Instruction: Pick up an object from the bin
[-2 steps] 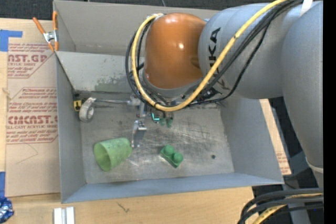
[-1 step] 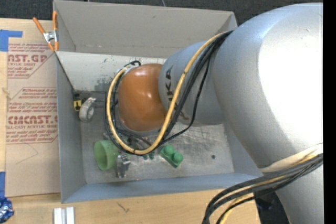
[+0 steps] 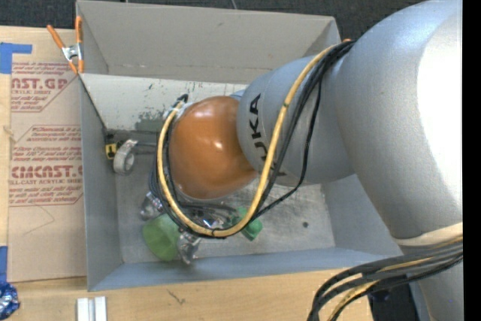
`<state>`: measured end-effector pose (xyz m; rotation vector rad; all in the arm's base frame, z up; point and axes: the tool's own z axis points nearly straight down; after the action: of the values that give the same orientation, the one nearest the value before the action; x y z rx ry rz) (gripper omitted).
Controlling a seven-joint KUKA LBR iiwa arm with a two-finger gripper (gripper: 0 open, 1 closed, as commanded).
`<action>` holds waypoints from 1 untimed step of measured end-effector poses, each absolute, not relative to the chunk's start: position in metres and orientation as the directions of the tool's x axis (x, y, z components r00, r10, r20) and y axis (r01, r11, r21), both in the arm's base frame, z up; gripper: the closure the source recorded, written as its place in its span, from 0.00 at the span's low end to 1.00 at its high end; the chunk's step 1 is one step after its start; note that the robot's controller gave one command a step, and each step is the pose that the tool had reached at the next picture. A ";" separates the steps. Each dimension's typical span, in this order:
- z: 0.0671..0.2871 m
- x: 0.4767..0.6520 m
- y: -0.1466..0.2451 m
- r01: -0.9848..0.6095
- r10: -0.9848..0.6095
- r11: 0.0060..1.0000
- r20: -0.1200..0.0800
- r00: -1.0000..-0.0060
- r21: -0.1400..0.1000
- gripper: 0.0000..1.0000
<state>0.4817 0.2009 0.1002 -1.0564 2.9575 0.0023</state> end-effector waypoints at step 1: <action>0.113 0.493 0.199 -0.809 -0.809 0.588 -0.002 -0.588 0.000 0.00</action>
Offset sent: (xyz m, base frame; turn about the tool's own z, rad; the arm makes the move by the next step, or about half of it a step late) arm 0.0111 -0.0032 0.0131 -0.2562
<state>0.4928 0.1986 0.1131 -1.4256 2.7974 0.0018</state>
